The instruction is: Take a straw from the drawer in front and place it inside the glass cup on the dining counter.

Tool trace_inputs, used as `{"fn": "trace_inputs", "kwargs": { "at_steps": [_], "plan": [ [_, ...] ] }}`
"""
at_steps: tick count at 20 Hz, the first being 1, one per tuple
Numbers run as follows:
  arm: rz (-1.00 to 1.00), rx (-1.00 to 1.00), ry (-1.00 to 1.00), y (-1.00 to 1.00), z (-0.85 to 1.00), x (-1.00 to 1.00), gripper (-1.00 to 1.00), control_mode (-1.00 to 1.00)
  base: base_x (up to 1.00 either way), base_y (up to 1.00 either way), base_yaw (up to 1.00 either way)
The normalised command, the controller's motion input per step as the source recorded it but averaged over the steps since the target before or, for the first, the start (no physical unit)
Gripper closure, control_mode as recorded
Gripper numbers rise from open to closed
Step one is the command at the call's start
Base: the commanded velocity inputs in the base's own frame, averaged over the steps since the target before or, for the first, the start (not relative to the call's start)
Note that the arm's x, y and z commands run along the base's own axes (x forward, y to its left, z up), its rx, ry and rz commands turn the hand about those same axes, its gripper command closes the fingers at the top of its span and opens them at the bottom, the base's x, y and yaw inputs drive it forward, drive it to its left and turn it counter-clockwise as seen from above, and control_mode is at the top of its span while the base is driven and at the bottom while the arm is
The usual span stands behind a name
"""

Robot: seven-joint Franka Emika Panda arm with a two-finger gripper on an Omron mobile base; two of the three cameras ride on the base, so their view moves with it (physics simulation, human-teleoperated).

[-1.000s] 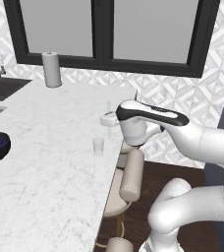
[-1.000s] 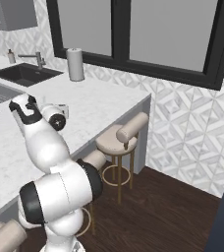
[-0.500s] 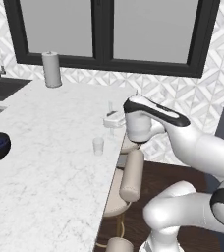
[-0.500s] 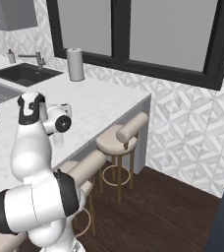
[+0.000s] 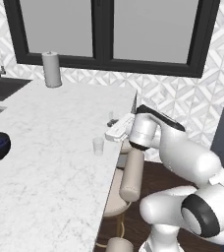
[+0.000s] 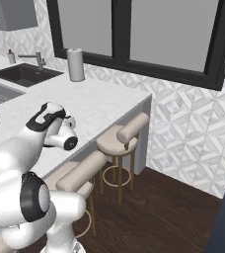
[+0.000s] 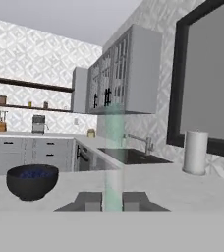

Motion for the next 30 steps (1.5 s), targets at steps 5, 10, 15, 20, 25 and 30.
{"fn": "trace_inputs", "kwargs": {
  "at_steps": [5, 10, 15, 20, 25, 30],
  "plan": [
    [0.12, 0.04, -0.17, 0.00, -0.06, 0.14, 1.00, -1.00, 0.00, 0.00, 0.00],
    [0.15, 0.06, 0.00, -0.01, 0.07, 0.28, 1.00, -1.00, 0.00, 0.00, 0.00],
    [0.15, 0.00, 0.01, 0.00, 0.01, 0.25, 1.00, -1.00, 0.00, 0.00, 0.00],
    [0.17, 0.00, 0.00, 0.01, 0.00, 0.17, 1.00, -1.00, 0.00, 0.00, 0.00],
    [0.15, 0.00, 0.04, 0.19, 0.00, 0.10, 1.00, -1.00, 0.00, 0.00, 0.00],
    [0.11, -0.04, 0.18, 0.29, 0.00, 0.13, 1.00, -1.00, 0.00, 0.00, 0.00]
  ]
}}
